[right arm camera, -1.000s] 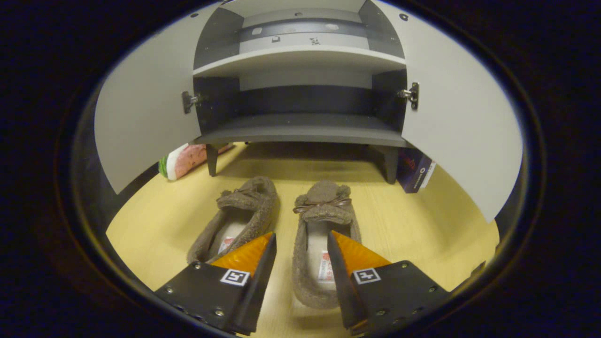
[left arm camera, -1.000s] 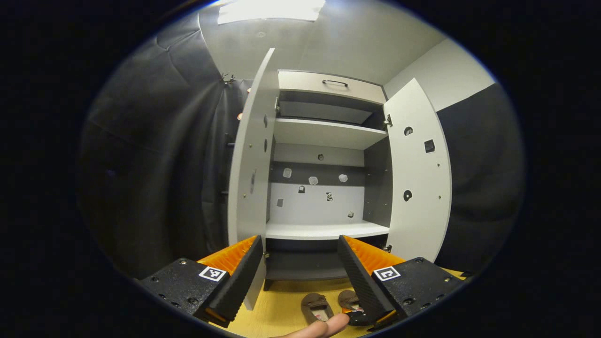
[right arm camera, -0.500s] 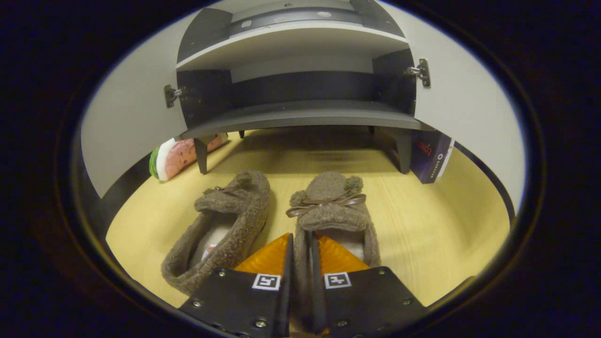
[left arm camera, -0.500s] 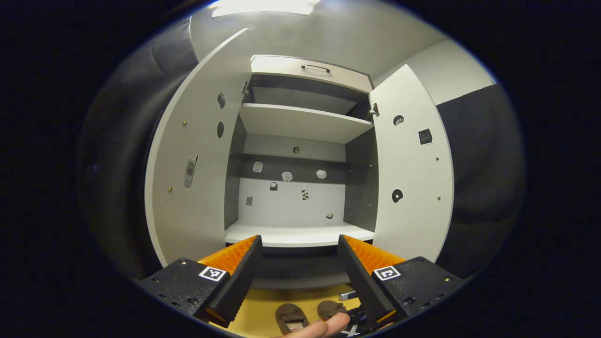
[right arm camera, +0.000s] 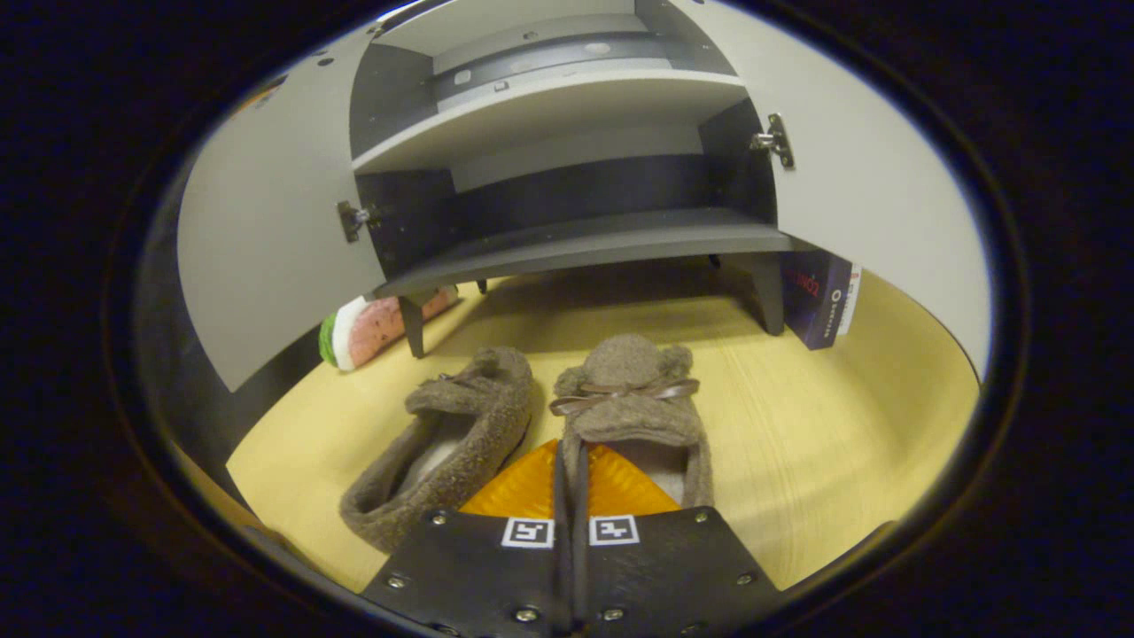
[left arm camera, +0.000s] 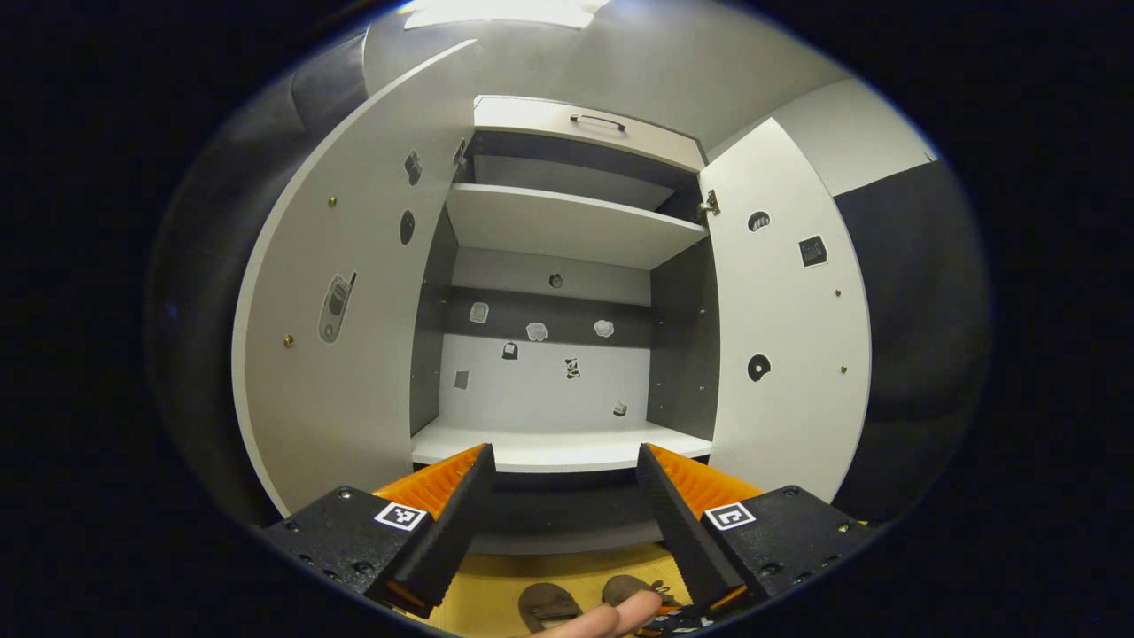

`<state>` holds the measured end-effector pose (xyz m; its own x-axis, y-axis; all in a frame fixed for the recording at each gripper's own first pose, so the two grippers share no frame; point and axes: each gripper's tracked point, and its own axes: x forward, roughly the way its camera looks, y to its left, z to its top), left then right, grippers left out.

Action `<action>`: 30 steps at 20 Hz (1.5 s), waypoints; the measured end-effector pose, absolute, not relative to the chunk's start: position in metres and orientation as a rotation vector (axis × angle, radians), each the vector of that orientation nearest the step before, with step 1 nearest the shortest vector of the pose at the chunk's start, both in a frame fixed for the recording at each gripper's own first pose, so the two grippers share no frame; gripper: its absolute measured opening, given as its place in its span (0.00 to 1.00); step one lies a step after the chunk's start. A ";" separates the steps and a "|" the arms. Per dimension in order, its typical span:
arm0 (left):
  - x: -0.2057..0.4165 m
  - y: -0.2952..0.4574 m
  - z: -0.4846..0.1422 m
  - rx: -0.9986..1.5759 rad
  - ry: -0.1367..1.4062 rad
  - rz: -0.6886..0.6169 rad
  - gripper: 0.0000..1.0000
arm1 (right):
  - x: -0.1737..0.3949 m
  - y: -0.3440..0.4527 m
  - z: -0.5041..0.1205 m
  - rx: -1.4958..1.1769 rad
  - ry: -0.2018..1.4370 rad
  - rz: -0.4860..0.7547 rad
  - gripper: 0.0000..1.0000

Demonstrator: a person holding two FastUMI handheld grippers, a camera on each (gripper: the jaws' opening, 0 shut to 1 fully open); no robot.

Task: Grab one shoe with the right hand and put it into the shoe cabinet, grab the other shoe with the left hand and put it into the shoe cabinet; then close the right door with the right hand and the left door with the left hand.

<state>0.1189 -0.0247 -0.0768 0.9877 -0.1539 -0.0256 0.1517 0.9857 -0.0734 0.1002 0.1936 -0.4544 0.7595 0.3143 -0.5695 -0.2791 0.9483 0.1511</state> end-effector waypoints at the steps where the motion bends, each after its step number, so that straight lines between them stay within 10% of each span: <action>1: 0.122 -0.021 -0.078 -0.067 0.034 -0.146 0.98 | 0.099 0.191 -0.437 0.070 0.604 0.327 0.01; 18: 0.130 0.006 -0.080 -0.089 0.040 -0.097 0.98 | 0.202 0.223 -0.096 -0.055 0.243 0.388 0.01; 30: 0.139 0.009 -0.083 -0.076 0.038 -0.086 0.98 | 0.388 0.267 -0.098 -0.170 0.271 0.367 0.01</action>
<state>0.1387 0.0086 -0.0832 0.9956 -0.0875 -0.0347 0.0846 0.9934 -0.0777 0.3884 0.2670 -0.0976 0.8981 0.3298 -0.2908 -0.3751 0.9198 -0.1151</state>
